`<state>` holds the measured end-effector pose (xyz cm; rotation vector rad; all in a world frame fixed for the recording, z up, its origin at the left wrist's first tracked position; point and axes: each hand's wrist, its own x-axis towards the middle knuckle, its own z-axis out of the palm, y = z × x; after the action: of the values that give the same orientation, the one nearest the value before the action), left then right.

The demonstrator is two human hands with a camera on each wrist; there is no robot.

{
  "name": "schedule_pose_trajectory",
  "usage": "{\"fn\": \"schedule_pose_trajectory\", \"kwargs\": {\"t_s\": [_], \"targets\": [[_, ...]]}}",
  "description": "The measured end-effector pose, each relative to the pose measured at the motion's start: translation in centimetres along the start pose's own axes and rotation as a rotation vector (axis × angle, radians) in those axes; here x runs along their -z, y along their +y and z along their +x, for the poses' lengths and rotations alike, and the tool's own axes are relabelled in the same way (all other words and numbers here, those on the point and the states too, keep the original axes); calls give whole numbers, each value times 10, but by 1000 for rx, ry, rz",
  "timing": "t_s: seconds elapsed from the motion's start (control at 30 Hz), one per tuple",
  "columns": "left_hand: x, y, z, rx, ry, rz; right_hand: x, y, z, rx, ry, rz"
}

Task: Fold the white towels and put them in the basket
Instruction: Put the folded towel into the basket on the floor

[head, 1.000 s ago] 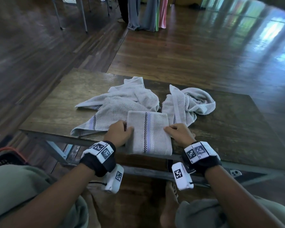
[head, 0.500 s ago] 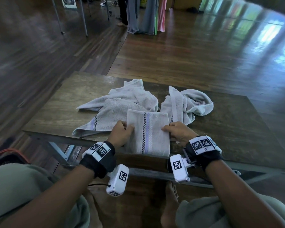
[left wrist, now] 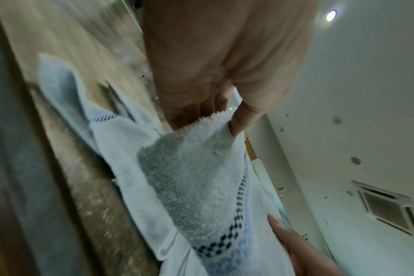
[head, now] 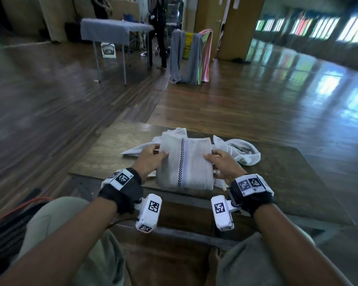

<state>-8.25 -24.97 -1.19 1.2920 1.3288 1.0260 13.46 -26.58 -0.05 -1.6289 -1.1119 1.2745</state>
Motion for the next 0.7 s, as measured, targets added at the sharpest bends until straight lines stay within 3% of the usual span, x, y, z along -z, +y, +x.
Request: {"fn": "schedule_pose_trajectory", "kwargs": {"t_s": [0.17,0.37,0.7], "targets": [[40,43,-39,-101,66,-45,-19,-51,-40,176,-7,24],[100,65,-87,-141,204,-84,-62,-90,-68,284,-177,1],[199,50,-160,-115,593,-116,-200,-121,-72,326,-531,-76]]}}
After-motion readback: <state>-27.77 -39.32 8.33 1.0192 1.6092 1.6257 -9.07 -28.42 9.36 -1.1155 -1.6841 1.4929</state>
